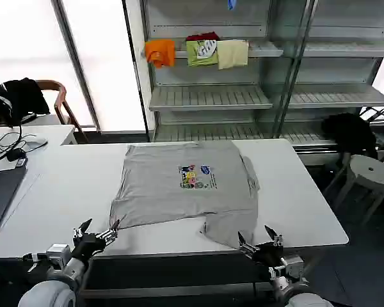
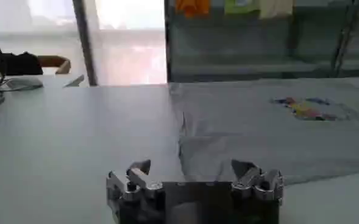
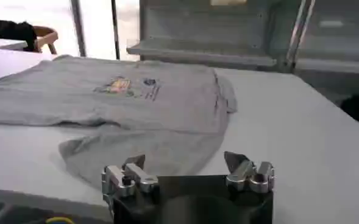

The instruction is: Fold and organize the clothes.

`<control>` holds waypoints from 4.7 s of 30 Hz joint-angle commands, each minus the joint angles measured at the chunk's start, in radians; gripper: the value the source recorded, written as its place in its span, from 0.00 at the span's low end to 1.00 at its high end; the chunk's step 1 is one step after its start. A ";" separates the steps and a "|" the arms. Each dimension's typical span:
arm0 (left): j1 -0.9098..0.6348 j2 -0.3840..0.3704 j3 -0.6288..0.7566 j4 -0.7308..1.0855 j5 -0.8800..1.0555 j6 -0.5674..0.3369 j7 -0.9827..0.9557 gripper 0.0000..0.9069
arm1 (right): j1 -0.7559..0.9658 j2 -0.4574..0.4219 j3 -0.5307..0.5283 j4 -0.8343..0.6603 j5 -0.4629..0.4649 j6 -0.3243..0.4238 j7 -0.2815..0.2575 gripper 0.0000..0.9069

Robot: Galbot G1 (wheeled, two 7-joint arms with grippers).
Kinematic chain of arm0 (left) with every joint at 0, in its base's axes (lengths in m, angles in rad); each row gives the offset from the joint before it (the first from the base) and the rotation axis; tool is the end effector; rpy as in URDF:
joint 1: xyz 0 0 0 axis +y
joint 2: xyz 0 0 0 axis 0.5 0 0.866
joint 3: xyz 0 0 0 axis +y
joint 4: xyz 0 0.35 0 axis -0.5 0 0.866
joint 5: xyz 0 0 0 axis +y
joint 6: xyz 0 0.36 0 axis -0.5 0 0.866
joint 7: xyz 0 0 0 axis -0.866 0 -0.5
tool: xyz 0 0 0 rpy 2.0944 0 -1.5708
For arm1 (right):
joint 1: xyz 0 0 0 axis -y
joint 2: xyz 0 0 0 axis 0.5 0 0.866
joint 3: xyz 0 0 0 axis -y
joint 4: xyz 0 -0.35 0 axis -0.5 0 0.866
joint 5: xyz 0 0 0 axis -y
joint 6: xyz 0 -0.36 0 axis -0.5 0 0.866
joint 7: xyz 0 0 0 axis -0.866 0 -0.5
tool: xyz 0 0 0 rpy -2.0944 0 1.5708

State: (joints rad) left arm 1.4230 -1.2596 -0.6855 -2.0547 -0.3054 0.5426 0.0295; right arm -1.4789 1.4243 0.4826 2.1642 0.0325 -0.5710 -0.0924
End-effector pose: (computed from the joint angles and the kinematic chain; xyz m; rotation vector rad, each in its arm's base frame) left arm 0.2346 0.1048 -0.2624 -0.0286 -2.7303 -0.0527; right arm 0.2085 -0.0096 -0.2600 0.2428 -2.7105 0.1170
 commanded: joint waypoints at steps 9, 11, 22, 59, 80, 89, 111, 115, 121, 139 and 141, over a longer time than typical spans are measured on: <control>-0.017 -0.015 0.027 0.060 0.058 -0.011 -0.005 0.83 | 0.002 0.010 -0.010 -0.047 -0.014 0.004 0.009 0.81; -0.017 -0.016 0.034 0.067 0.061 -0.017 -0.005 0.12 | 0.003 0.010 -0.012 -0.053 -0.017 0.007 0.008 0.19; -0.006 -0.023 0.064 0.072 0.074 -0.034 0.014 0.01 | 0.004 0.009 -0.012 -0.064 -0.021 0.021 -0.003 0.00; -0.438 -0.059 0.043 0.223 -0.142 -0.013 0.048 0.00 | 0.629 0.117 -0.031 -0.365 0.090 0.030 0.066 0.00; -0.634 -0.122 0.059 0.567 -0.007 -0.064 0.023 0.00 | 0.951 0.192 -0.007 -0.922 0.021 0.113 0.017 0.00; -0.663 -0.125 0.068 0.608 0.027 -0.078 0.027 0.34 | 1.011 0.194 -0.011 -1.039 -0.008 0.146 0.006 0.26; -0.570 -0.088 0.061 0.513 0.121 -0.077 0.028 1.00 | 0.885 0.131 0.029 -0.850 -0.062 0.119 -0.008 1.00; -0.524 -0.081 0.065 0.466 0.188 -0.053 0.039 1.00 | 0.752 0.068 0.027 -0.689 -0.056 0.037 -0.047 1.00; -0.469 -0.080 0.085 0.430 0.237 -0.028 0.062 1.00 | 0.645 0.033 0.058 -0.584 -0.073 0.015 -0.045 1.00; -0.453 -0.089 0.093 0.435 0.248 -0.031 0.067 0.06 | 0.588 0.045 0.083 -0.617 -0.114 0.045 -0.054 0.00; -0.454 -0.090 0.094 0.439 0.247 -0.030 0.069 0.02 | 0.591 0.048 0.080 -0.624 -0.118 0.050 -0.055 0.00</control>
State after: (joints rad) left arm 0.9572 -1.3520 -0.5937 -1.6091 -0.0690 0.5120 0.1009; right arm -0.8582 1.4809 0.5538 1.5314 -0.0693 -0.5137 -0.1476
